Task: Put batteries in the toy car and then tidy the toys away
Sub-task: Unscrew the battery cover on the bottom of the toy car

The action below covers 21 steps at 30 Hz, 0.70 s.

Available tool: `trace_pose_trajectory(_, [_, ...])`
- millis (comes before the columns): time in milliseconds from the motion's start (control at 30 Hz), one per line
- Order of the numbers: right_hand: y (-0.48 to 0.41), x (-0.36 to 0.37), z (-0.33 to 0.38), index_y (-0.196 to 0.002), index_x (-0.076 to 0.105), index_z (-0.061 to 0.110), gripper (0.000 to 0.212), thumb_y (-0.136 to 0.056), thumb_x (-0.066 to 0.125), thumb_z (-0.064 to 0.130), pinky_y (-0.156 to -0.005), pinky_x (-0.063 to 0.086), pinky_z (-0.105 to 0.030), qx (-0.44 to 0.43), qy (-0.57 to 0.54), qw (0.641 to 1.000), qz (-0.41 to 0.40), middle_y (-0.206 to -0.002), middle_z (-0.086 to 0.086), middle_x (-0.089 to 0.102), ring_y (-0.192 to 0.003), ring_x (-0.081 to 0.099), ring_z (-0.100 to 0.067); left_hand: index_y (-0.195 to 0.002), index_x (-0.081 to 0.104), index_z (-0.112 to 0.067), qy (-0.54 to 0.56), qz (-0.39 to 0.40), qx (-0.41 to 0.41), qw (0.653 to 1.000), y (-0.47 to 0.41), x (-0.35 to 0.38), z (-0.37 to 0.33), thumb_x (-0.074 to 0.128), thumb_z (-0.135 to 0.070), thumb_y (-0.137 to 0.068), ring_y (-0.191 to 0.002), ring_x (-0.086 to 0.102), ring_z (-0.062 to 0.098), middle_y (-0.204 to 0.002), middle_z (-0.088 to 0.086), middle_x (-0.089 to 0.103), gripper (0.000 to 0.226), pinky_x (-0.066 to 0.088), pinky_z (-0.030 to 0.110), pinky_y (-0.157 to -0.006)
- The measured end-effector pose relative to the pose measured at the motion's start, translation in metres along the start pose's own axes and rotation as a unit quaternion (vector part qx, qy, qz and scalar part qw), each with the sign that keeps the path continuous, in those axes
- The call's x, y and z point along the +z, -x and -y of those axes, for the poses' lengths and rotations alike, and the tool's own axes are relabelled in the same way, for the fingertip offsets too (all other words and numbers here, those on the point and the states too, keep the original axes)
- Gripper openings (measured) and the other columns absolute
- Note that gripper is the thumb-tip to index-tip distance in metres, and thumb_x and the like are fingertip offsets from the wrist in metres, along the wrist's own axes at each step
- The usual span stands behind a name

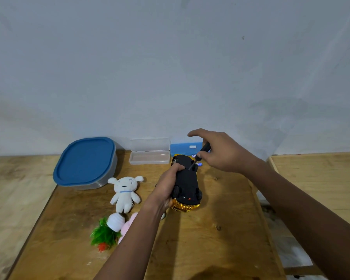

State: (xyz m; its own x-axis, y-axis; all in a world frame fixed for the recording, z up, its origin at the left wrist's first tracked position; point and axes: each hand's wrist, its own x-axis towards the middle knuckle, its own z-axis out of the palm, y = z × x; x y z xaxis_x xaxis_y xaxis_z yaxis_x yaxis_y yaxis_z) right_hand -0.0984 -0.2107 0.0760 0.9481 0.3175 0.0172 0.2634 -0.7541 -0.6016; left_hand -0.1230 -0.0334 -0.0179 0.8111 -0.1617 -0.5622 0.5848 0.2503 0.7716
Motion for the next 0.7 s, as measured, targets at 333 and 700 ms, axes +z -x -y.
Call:
trace_pose_trajectory(333, [0.0006, 0.0046, -0.0025, -0.127, 0.057, 0.034, 0.032, -0.095, 0.057, 0.03, -0.079, 0.046, -0.033, 0.026, 0.046, 0.997, -0.051, -0.078, 0.008, 0.065, -0.089, 0.061, -0.018, -0.112, 0.065, -0.006, -0.012, 0.004, 0.009, 1.0, 0.0039, 0.0023, 0.0006, 0.056, -0.028, -0.093, -0.078, 0.069, 0.03, -0.089, 0.015, 0.073, 0.03, 0.055, 0.041, -0.076])
trace_pose_trajectory(700, [0.0043, 0.0015, -0.0048, -0.102, 0.068, 0.033, 0.021, -0.097, 0.051, 0.044, -0.069, 0.038, -0.031, 0.062, 0.111, 0.988, -0.082, -0.073, 0.01, 0.063, -0.083, 0.052, -0.018, -0.111, 0.066, -0.006, -0.023, 0.009, 0.012, 1.0, 0.0052, 0.0073, 0.0016, 0.055, -0.028, -0.094, -0.074, 0.069, 0.027, -0.088, 0.012, 0.072, 0.03, 0.056, 0.038, -0.07])
